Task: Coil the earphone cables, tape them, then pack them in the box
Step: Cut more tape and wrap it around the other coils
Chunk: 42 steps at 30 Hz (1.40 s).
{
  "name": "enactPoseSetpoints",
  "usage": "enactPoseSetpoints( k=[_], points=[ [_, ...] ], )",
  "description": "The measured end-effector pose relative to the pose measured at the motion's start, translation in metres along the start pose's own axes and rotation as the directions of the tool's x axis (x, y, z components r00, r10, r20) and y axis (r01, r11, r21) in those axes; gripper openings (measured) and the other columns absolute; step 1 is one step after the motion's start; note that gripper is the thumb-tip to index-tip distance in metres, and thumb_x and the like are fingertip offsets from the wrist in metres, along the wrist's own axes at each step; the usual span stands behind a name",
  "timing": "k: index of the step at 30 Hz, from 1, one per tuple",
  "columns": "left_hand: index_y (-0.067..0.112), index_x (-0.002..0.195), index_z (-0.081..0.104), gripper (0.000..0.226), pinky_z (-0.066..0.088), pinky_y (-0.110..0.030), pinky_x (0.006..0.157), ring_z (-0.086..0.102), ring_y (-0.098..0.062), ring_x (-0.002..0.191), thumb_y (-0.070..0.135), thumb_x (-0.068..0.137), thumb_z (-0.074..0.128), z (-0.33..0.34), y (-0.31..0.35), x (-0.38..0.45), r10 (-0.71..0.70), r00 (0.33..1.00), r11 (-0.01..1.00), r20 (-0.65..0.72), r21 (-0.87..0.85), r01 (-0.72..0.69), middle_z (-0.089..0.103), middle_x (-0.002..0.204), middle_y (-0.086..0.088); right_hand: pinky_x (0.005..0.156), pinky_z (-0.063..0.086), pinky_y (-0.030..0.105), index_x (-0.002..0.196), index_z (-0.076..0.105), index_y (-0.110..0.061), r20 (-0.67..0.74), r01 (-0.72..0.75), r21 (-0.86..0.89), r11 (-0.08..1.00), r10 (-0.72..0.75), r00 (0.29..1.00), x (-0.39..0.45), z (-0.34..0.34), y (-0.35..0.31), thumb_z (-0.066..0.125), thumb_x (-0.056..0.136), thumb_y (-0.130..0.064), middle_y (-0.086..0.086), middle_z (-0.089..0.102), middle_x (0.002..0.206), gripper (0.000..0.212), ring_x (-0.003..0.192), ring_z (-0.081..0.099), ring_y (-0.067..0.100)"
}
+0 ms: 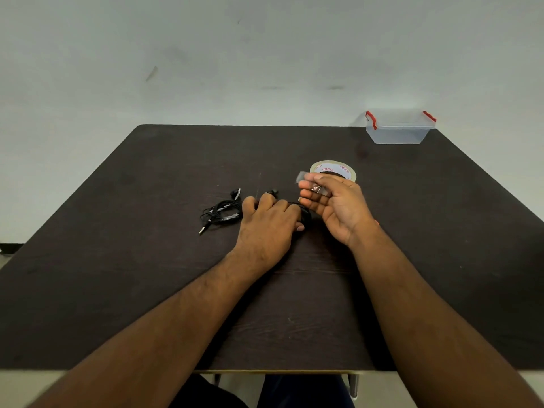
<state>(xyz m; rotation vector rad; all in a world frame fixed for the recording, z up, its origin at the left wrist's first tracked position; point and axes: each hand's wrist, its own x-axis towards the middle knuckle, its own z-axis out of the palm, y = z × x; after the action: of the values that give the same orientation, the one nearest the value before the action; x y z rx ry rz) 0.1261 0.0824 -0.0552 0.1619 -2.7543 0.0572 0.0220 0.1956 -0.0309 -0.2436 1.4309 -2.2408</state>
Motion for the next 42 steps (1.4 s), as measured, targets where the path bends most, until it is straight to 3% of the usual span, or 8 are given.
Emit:
enactPoseSetpoints(
  k=[7, 15, 19, 23, 28, 33, 39, 42],
  points=[
    [0.04, 0.107, 0.07, 0.027, 0.015, -0.032, 0.08, 0.046, -0.013, 0.112, 0.051, 0.084, 0.063, -0.004, -0.026, -0.002, 0.02, 0.997, 0.96, 0.072, -0.281, 0.001, 0.061, 0.111, 0.017, 0.061, 0.058, 0.029, 0.09, 0.073, 0.0, -0.015, -0.003, -0.023, 1.0, 0.002, 1.0, 0.003, -0.001, 0.002, 0.065, 0.086, -0.011, 0.014, 0.073, 0.079, 0.014, 0.068, 0.069, 0.02],
    [0.03, 0.101, 0.067, 0.023, 0.017, -0.032, 0.074, 0.049, -0.017, 0.099, 0.046, 0.094, 0.051, 0.0, -0.018, -0.002, 0.033, 0.999, 0.995, -0.016, -0.099, -0.035, 0.064, 0.103, 0.01, 0.064, 0.058, 0.032, 0.09, 0.072, 0.0, -0.057, 0.013, 0.028, 1.0, -0.012, 0.998, 0.003, -0.001, 0.002, 0.062, 0.088, -0.009, 0.014, 0.073, 0.079, 0.014, 0.069, 0.07, 0.021],
    [0.028, 0.096, 0.066, 0.025, 0.015, -0.03, 0.073, 0.052, -0.019, 0.094, 0.04, 0.098, 0.045, 0.001, -0.022, 0.0, -0.135, 0.988, 0.969, -0.074, -0.217, 0.116, 0.067, 0.096, 0.008, 0.063, 0.058, 0.031, 0.091, 0.07, 0.002, -0.13, -0.001, 0.101, 0.995, 0.014, 0.991, 0.0, 0.001, 0.002, 0.06, 0.088, -0.007, 0.016, 0.073, 0.078, 0.014, 0.067, 0.07, 0.021],
    [0.02, 0.09, 0.065, 0.019, 0.033, -0.037, 0.077, 0.058, -0.024, 0.088, 0.028, 0.097, 0.05, -0.001, -0.027, 0.008, -0.425, 0.892, 0.799, -0.157, -0.528, 0.288, 0.069, 0.089, 0.003, 0.06, 0.057, 0.029, 0.089, 0.07, 0.004, -0.18, -0.037, 0.129, 0.991, 0.06, 0.982, -0.006, 0.007, 0.003, 0.063, 0.083, -0.005, 0.016, 0.072, 0.076, 0.012, 0.064, 0.069, 0.02],
    [0.009, 0.087, 0.069, 0.016, 0.05, -0.035, 0.073, 0.06, -0.013, 0.074, 0.02, 0.095, 0.059, -0.005, -0.025, 0.014, -0.619, 0.766, 0.522, -0.172, -0.819, 0.238, 0.068, 0.079, 0.001, 0.058, 0.057, 0.028, 0.086, 0.07, 0.002, -0.085, -0.13, 0.078, 0.989, 0.136, 0.987, -0.017, 0.029, 0.019, 0.056, 0.088, -0.004, 0.015, 0.071, 0.075, 0.016, 0.063, 0.069, 0.019],
    [0.01, 0.083, 0.072, 0.018, 0.045, -0.015, 0.063, 0.058, -0.002, 0.066, 0.018, 0.094, 0.06, -0.001, -0.026, 0.014, -0.602, 0.783, 0.491, -0.155, -0.846, 0.21, 0.065, 0.07, 0.009, 0.062, 0.059, 0.03, 0.093, 0.069, 0.005, -0.062, -0.174, 0.135, 0.975, 0.184, 0.981, -0.022, 0.04, 0.029, 0.056, 0.089, -0.003, 0.019, 0.072, 0.082, 0.016, 0.069, 0.071, 0.023],
    [0.013, 0.079, 0.071, 0.019, 0.052, -0.027, 0.062, 0.063, -0.014, 0.067, 0.018, 0.094, 0.06, 0.003, -0.023, 0.012, -0.555, 0.804, 0.523, -0.214, -0.842, 0.136, 0.067, 0.069, 0.0, 0.065, 0.06, 0.03, 0.092, 0.069, 0.003, -0.079, -0.213, 0.199, 0.957, 0.232, 0.97, -0.023, 0.046, 0.032, 0.058, 0.09, -0.004, 0.018, 0.072, 0.083, 0.014, 0.07, 0.071, 0.021],
    [0.021, 0.093, 0.074, 0.013, 0.051, -0.019, 0.067, 0.065, -0.011, 0.077, 0.018, 0.093, 0.062, 0.003, -0.022, 0.011, -0.528, 0.81, 0.563, -0.256, -0.82, 0.107, 0.07, 0.079, 0.004, 0.068, 0.059, 0.028, 0.091, 0.071, 0.0, -0.096, -0.195, 0.21, 0.958, 0.219, 0.971, -0.023, 0.047, 0.033, 0.06, 0.088, -0.005, 0.014, 0.073, 0.08, 0.012, 0.067, 0.069, 0.017]
  ],
)
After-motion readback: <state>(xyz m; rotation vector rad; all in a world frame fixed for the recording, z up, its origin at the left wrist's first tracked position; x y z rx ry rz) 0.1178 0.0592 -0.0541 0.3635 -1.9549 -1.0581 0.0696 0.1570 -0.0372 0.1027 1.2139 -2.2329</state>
